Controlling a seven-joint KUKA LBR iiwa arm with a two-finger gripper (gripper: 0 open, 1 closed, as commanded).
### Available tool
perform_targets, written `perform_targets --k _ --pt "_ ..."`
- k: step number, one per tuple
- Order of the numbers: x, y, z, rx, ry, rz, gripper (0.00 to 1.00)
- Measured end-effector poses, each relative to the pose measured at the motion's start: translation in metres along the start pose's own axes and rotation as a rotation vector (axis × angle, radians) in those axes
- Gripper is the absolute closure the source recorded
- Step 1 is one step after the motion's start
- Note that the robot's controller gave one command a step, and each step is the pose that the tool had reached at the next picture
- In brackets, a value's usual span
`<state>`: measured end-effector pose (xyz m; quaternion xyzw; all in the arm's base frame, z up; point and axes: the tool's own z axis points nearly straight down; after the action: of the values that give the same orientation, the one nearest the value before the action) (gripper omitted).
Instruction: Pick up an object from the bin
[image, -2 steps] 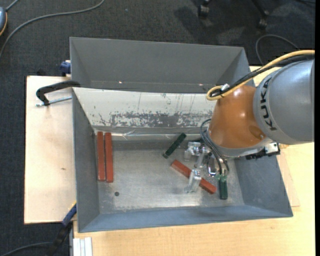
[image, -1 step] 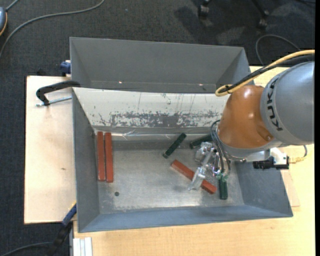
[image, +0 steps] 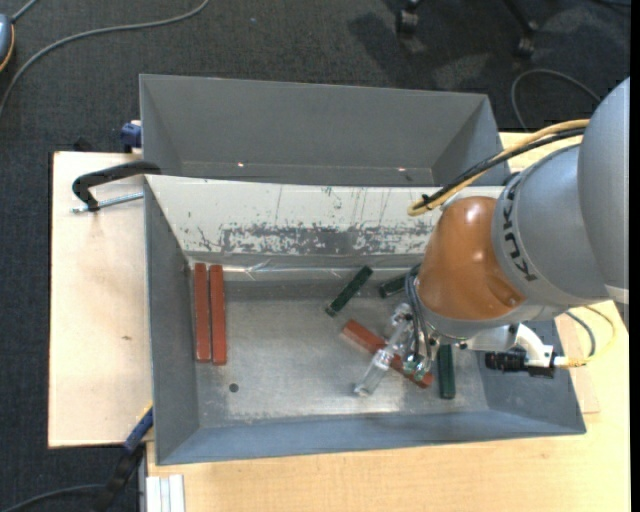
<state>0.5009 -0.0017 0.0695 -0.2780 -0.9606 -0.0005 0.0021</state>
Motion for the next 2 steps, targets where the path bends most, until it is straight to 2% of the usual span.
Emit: perform_targets --k 1,2 --pt "-0.0001 0.0007 -0.0004 -0.001 -0.002 -0.001 0.0" --pt "-0.0001 0.0007 -0.0005 -0.001 -0.003 0.0 1.0"
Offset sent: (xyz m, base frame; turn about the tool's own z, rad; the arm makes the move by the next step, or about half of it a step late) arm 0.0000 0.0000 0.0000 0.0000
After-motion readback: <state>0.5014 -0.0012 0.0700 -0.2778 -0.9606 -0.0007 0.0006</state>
